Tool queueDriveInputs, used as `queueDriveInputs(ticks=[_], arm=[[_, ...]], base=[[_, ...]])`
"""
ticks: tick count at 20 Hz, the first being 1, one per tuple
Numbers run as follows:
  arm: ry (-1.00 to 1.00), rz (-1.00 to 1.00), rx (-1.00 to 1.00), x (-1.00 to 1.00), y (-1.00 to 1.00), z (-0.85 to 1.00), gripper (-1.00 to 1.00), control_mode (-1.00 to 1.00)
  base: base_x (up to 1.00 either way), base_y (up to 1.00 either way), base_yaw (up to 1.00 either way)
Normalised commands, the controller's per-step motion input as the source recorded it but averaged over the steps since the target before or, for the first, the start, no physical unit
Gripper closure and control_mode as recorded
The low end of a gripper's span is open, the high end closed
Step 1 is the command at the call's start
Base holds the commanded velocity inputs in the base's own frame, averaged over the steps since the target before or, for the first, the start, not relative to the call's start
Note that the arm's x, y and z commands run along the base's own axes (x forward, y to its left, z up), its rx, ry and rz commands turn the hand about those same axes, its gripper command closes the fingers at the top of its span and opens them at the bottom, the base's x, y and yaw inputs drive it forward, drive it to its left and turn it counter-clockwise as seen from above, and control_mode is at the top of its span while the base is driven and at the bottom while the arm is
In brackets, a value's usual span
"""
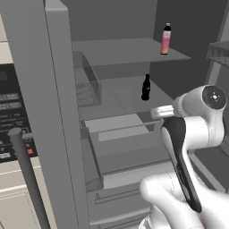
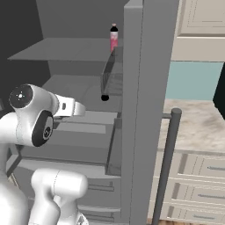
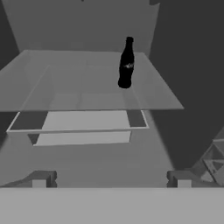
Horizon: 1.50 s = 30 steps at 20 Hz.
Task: Open the fridge, grab two sodas, and place both sodas inside the bowl with ice on the dining counter.
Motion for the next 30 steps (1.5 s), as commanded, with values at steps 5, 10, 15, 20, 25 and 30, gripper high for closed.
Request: queueDriveInputs(ticks=[5,10,15,20,25,30], arm=[[-0.19,0.04,0.06,0.46,0.00,0.00,-1.00,-1.00],[-0.20,0.02,0.00,0.37,0.00,0.00,-1.00,-1.00],[-0.04,0.00,0.00,0.30,0.01,0.00,-1.00,-1.00],[0.02,0.00,-0.01,0.09,0.00,-0.02,-1.00,-1.00],[0.03,0.00,-0.02,0.04,0.00,-0.04,-1.00,-1.00],[0.01,0.00,0.00,0.31,0.00,-0.01,-1.00,-1.00]], base=[[0.00,0.00,0.00],[0.00,0.00,0.00],[0.00,0.00,0.00],[0.00,0.00,0.00],[0.00,0.00,0.00],[0.00,0.00,0.00]])
